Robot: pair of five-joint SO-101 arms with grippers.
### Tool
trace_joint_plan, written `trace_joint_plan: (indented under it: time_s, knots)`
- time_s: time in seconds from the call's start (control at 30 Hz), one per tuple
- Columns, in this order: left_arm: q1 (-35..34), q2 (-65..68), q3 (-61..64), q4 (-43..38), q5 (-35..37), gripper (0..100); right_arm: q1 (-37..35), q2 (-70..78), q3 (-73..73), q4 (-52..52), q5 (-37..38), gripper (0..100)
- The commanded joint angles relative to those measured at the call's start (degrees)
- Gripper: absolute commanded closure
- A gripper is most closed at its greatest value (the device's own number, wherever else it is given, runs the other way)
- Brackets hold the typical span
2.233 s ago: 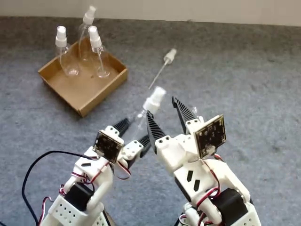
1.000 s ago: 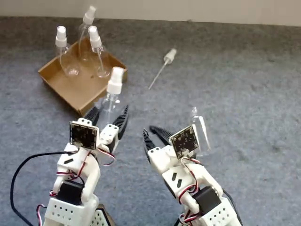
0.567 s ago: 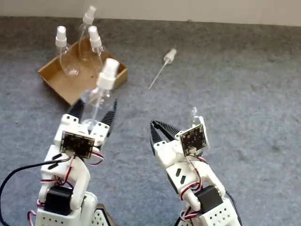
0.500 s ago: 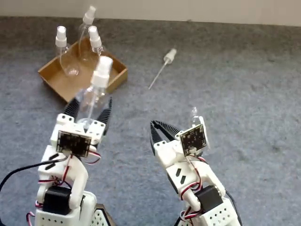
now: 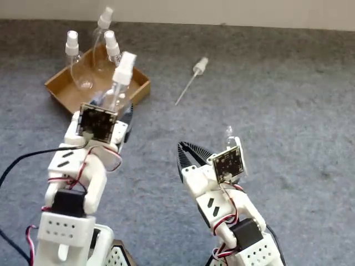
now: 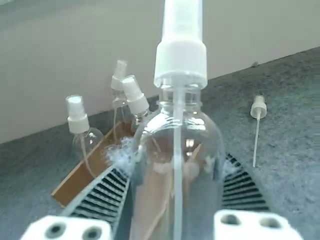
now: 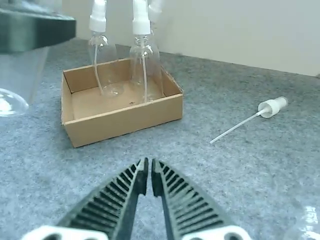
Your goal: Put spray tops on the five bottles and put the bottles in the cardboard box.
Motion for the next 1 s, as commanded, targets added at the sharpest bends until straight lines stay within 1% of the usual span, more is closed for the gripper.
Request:
trace_joint_plan:
  time_s: [0.0,0.17,0.3,0.4,0.53,0.67,0.83,0.97]
  knots:
    - [4.18,3.03,-3.82,-7.30,0.53,97,-1.98,-0.84,7.60,-2.77,0.35,99.4]
    - [7.69,6.81,-3.03,-14.15,11.25,97,-5.14,-0.84,7.60,-2.77,0.35,99.4]
    - [9.45,10.51,-2.95,-19.25,16.26,97,-5.14,-0.84,7.60,-2.95,0.35,99.4]
    - [12.62,12.53,-0.84,-23.82,17.23,97,-5.49,-0.84,7.60,-2.95,0.26,99.4]
    - [17.71,13.14,5.14,-33.23,16.97,97,-6.29,-0.84,7.60,-2.95,0.26,99.4]
    - [19.21,13.14,9.89,-41.85,16.88,97,-8.66,-0.84,7.60,-2.86,0.26,99.4]
    - [19.65,13.32,13.67,-47.38,17.23,97,-12.62,-0.84,7.60,-2.86,0.26,99.4]
    - [19.65,13.23,14.02,-47.56,17.41,97,-13.14,-0.92,7.60,-2.86,0.26,99.4]
